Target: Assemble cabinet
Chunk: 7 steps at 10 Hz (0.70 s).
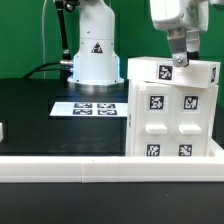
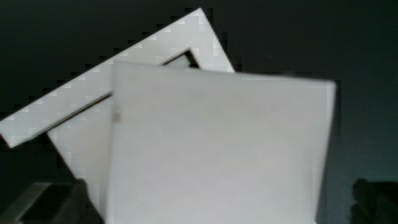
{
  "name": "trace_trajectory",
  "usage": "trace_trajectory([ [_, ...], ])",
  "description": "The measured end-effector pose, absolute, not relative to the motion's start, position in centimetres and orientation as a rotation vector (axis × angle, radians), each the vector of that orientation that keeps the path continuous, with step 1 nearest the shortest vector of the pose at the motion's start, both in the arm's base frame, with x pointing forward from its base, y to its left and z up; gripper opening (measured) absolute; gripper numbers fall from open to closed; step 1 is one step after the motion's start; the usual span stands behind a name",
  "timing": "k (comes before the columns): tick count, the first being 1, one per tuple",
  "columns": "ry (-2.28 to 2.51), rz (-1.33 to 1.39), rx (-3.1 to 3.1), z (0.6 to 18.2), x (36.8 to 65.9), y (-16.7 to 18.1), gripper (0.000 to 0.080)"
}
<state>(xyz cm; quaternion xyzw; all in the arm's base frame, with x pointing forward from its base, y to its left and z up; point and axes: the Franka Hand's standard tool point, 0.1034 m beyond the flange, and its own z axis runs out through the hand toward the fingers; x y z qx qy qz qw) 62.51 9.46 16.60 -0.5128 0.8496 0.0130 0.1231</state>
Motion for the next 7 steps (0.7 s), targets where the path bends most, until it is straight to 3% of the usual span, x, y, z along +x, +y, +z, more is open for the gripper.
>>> trace_trajectory([
  [1, 2.463, 0.034, -1.501, 17.10, 62.66, 9.56, 0.0789],
  [7, 2.308, 0.029, -1.743, 17.64, 62.89, 9.02, 0.0797],
])
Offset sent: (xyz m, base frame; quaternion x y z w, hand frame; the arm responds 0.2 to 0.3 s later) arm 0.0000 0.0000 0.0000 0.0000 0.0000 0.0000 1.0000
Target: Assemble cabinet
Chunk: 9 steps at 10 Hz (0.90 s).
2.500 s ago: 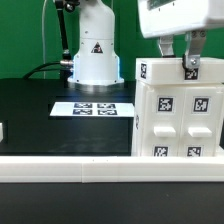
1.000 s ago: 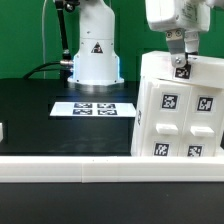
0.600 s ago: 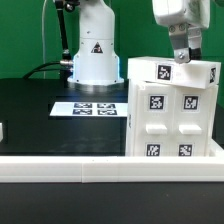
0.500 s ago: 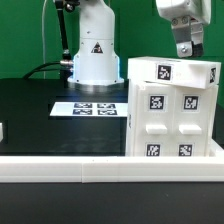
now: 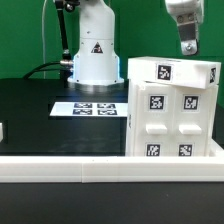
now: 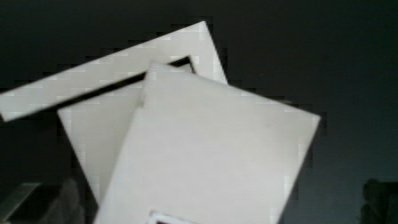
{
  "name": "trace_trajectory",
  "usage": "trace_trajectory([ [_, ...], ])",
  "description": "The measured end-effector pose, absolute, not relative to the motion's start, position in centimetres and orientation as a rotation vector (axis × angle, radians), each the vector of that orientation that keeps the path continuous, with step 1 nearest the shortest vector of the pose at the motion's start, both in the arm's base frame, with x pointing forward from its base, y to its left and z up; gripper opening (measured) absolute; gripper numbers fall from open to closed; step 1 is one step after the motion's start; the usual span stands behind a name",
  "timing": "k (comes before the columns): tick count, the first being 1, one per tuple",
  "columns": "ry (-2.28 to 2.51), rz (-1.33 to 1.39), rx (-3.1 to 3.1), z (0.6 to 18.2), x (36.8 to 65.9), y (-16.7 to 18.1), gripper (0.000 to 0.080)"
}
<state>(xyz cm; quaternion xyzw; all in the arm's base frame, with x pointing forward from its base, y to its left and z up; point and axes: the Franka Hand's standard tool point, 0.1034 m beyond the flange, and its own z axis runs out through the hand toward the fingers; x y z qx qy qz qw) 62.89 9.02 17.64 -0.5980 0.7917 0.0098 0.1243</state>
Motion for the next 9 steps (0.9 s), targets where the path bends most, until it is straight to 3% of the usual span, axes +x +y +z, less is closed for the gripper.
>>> trace_trajectory([
  [4, 1.668, -0.031, -2.380, 18.1, 64.1, 7.2, 0.0797],
  [9, 1.255, -0.092, -2.631, 18.1, 64.1, 7.1, 0.0797],
])
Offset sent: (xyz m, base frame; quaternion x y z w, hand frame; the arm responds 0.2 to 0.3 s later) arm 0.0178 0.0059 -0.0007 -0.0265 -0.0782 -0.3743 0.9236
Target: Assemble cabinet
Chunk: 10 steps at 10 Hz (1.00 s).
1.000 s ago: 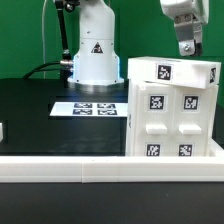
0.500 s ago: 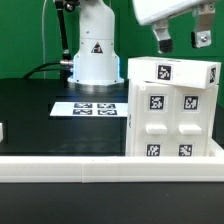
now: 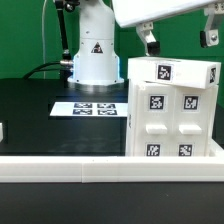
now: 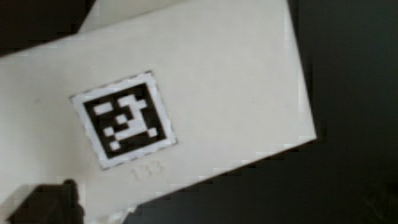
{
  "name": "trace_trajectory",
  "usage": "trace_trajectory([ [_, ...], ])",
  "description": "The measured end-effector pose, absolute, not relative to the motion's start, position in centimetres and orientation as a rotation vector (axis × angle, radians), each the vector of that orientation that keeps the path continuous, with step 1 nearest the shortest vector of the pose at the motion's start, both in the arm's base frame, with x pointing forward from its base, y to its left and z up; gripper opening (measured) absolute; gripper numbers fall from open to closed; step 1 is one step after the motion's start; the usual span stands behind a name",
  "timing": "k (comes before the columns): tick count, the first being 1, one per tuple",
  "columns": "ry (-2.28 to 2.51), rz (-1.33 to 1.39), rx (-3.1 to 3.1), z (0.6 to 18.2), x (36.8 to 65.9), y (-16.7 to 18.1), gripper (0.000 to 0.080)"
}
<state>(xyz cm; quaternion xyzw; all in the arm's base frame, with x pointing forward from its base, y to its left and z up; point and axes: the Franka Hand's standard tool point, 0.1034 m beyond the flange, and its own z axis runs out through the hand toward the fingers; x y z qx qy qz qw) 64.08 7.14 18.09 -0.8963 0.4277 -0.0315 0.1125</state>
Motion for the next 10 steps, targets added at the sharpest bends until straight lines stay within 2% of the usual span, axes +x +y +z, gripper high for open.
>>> trace_trajectory([
  [5, 0.302, -0.106, -2.965, 17.51, 63.17, 7.60, 0.0797],
  [10, -0.278, -0.153, -3.027, 17.34, 63.18, 7.00, 0.0797],
])
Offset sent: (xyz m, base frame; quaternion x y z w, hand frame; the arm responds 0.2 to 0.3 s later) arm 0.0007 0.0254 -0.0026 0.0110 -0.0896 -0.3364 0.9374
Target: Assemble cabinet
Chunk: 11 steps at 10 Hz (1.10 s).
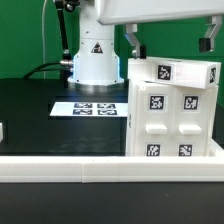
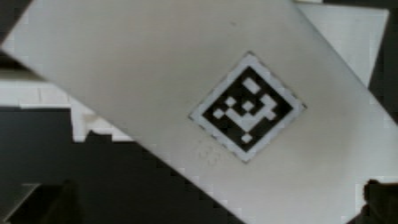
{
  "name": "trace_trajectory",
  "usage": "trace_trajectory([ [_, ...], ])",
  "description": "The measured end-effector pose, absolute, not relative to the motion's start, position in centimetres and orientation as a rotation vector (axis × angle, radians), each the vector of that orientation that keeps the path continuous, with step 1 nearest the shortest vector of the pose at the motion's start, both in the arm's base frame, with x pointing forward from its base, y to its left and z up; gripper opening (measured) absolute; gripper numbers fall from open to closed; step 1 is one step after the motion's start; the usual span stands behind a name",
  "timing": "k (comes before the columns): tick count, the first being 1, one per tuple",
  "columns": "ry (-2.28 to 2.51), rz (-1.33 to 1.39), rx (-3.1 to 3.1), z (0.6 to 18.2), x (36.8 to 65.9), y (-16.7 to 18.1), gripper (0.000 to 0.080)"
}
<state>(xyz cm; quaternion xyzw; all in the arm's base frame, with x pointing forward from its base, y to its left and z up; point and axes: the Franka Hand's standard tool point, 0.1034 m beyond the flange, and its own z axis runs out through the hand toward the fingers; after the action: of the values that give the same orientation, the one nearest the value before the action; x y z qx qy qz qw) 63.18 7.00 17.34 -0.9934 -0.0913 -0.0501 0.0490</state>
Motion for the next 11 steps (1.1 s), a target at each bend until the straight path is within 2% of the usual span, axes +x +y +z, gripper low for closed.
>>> trace_trajectory([
  [3, -0.776, -0.154, -2.955, 17.8, 62.9, 8.0, 0.0797],
  [6, -0.997, -0.158, -2.908, 17.6, 62.7, 8.9, 0.0797],
  [11, -0.970, -0.175, -2.937, 15.7, 62.6, 8.9, 0.0797],
])
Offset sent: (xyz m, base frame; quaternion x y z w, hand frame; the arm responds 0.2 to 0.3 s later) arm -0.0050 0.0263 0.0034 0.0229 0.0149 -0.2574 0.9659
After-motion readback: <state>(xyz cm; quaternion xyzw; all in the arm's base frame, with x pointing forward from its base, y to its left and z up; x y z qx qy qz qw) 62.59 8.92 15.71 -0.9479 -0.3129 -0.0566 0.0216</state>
